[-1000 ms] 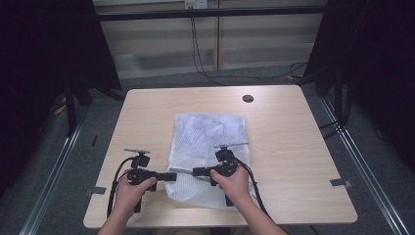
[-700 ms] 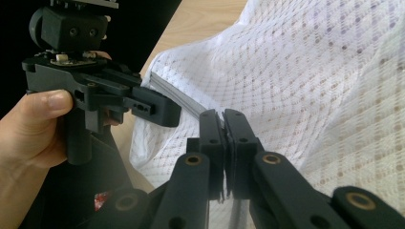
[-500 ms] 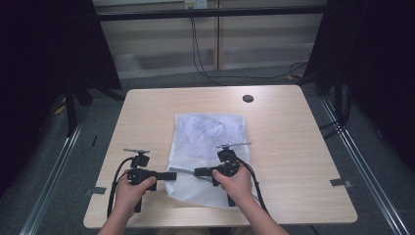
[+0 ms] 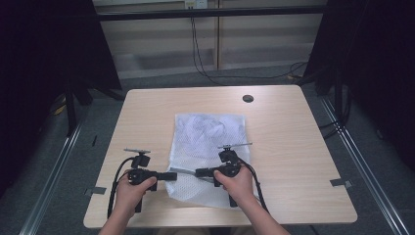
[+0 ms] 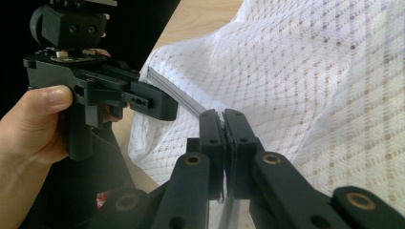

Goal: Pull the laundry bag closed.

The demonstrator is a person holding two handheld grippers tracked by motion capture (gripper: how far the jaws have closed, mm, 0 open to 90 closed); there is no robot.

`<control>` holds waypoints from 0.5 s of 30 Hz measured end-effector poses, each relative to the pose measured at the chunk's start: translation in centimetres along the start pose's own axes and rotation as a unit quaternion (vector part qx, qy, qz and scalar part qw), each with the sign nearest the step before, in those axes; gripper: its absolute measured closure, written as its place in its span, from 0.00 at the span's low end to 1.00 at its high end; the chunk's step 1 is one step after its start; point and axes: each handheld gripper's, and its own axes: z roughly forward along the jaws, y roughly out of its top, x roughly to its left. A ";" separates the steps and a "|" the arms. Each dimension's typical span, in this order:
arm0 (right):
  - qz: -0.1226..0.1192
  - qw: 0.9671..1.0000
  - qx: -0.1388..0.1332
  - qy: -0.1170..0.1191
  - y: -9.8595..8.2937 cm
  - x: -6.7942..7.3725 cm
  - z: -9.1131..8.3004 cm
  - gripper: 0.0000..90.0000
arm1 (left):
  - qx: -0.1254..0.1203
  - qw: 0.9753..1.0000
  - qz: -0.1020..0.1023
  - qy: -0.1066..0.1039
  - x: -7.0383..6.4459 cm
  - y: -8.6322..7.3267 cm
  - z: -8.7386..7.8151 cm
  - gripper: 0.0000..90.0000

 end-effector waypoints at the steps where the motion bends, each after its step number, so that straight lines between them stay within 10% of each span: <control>1: 0.000 1.000 -0.001 0.000 0.0 0.0 0.0 0.97 | 0.001 1.000 0.001 -0.001 0.0 0.0 0.0 0.98; 15: 0.002 1.000 -0.004 -0.005 -0.1 -0.5 -0.7 0.97 | 0.000 1.000 0.001 -0.001 0.1 0.0 -0.1 0.98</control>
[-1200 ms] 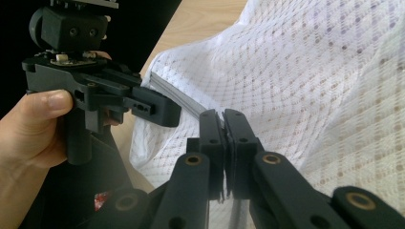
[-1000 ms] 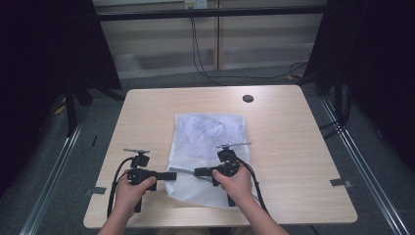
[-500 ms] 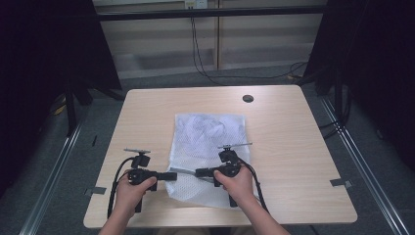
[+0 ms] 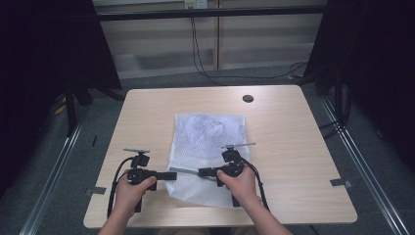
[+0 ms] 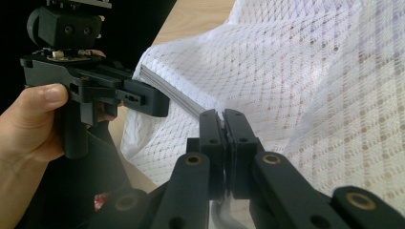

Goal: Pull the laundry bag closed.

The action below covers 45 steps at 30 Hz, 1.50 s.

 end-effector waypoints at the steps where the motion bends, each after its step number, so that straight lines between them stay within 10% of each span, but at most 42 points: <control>1: 0.000 1.000 0.000 0.000 0.0 0.0 0.0 0.97 | 0.000 1.000 0.000 0.000 0.0 0.0 0.0 0.98; 45: 0.000 1.000 0.000 -0.004 0.0 -0.4 -1.1 0.97 | -0.003 1.000 -0.011 -0.002 0.2 0.0 -0.2 0.98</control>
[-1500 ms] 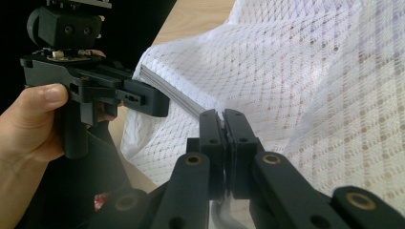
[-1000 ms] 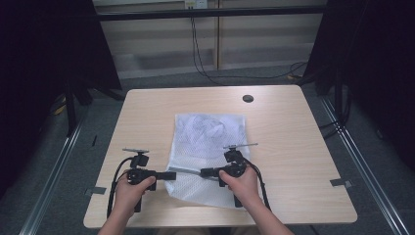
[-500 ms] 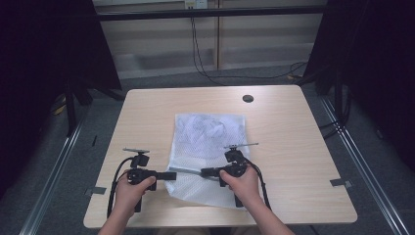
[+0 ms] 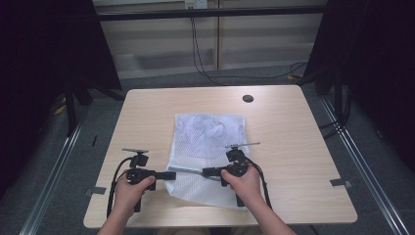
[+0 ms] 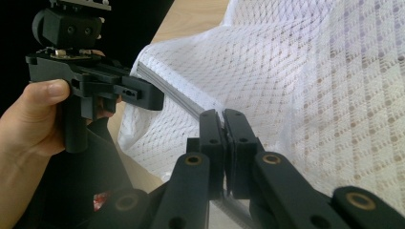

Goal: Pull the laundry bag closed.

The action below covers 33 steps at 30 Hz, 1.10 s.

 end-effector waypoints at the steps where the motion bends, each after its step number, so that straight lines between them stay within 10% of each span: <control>1: 0.002 1.000 0.000 -0.001 0.0 0.0 0.0 0.97 | 0.000 1.000 0.000 0.000 0.0 0.0 0.0 0.98; 33: 0.013 1.000 -0.009 0.002 -0.1 -1.1 -1.5 0.97 | -0.007 1.000 -0.001 0.000 -0.1 0.1 -0.3 0.98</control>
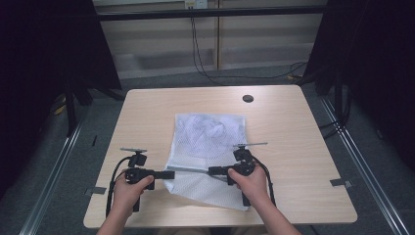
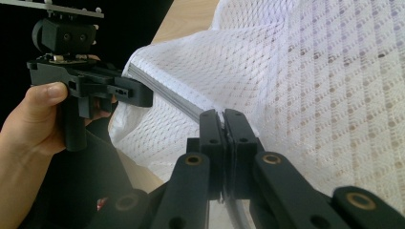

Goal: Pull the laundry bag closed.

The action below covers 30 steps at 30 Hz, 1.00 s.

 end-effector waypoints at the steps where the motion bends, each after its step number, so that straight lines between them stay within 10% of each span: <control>1: 0.000 1.000 0.000 0.000 0.0 0.0 0.0 0.97 | 0.002 1.000 0.003 0.001 0.0 0.0 0.0 0.98; 30: 0.000 1.000 -0.006 -0.010 -0.1 -0.9 -1.5 0.97 | -0.005 1.000 0.008 0.003 0.3 0.1 -0.5 0.98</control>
